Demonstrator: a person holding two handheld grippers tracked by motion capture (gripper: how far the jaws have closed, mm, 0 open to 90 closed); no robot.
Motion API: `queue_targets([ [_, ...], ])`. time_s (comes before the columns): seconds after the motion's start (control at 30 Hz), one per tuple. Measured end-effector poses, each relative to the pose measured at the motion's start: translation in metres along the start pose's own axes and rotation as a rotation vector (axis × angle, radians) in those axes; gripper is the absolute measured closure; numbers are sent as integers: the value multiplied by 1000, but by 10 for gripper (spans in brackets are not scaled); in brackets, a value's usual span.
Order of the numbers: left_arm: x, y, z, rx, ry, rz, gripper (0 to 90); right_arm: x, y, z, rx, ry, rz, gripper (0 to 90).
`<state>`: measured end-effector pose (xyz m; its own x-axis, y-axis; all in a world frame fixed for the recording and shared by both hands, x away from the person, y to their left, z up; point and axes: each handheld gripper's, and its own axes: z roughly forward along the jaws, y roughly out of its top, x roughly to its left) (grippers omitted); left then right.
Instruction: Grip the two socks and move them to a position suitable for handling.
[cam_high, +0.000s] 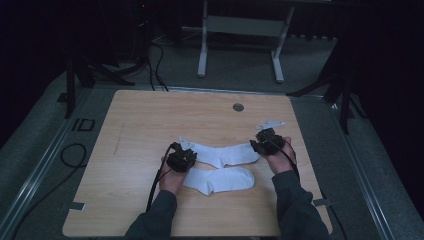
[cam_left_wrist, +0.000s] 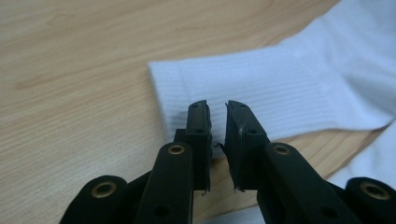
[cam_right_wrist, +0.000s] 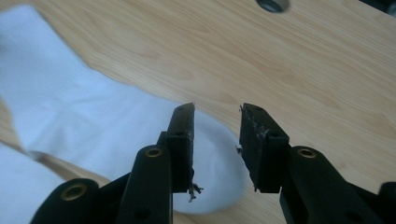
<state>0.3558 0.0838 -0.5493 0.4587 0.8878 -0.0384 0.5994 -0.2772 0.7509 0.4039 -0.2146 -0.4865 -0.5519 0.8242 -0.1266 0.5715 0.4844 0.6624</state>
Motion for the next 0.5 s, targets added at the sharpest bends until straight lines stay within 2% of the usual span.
queue_targets([
  [0.03, 0, 0, -2, -5, -1, -6, 793, 4, 3, 1, -9, 32, -4, 645],
  [0.17, 4, -1, -7, -11, -7, -20, 793, 11, 7, 4, -6, 50, -20, 641],
  [0.2, 9, -4, -12, -16, -13, -43, 793, 12, 8, 6, -3, 56, -24, 637],
  [0.3, 14, -10, -17, -14, -12, -71, 793, 23, 13, 12, 11, 91, -54, 622],
  [0.5, 27, -26, -33, -4, 8, -103, 789, 39, 19, 19, 9, 132, -111, 617],
])
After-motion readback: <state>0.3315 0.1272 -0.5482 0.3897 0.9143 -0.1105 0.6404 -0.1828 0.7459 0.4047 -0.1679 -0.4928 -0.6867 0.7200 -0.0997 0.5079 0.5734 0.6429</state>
